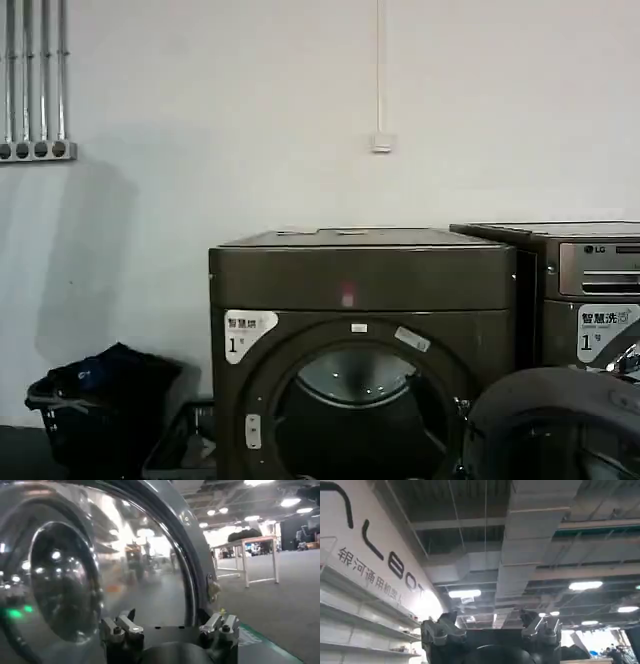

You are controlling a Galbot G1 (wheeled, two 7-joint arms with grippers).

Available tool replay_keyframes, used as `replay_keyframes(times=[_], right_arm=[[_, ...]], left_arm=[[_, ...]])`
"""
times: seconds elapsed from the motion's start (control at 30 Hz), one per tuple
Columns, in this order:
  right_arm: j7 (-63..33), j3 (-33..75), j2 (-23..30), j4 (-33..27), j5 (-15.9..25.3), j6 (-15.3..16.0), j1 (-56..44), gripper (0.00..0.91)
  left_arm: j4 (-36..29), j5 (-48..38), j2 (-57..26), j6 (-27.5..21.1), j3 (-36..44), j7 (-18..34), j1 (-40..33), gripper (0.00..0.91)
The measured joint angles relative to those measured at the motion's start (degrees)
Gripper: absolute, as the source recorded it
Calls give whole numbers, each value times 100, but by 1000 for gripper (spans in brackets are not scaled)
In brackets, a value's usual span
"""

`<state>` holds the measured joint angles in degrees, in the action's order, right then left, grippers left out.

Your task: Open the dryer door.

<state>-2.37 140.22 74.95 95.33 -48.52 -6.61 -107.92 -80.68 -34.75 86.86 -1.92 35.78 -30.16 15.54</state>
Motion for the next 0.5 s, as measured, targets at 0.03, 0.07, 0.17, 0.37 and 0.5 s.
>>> replay_keyframes(times=[0.03,0.07,0.17,0.37,0.5], right_arm=[[0,-11,-8,4,7,0,11,907],[3,-23,-17,16,15,0,20,907],[4,-62,-53,49,45,0,43,907],[103,-163,-96,87,137,-26,82,907],[108,-188,-167,66,158,-30,118,907]], left_arm=[[-47,-1,-55,-5,-23,0,24,907],[-104,-2,-118,-8,-43,0,32,907],[-325,-5,-340,-18,-113,0,105,907],[-892,13,-958,-76,-340,45,302,907],[-1341,337,-1483,-372,-525,282,531,907]])
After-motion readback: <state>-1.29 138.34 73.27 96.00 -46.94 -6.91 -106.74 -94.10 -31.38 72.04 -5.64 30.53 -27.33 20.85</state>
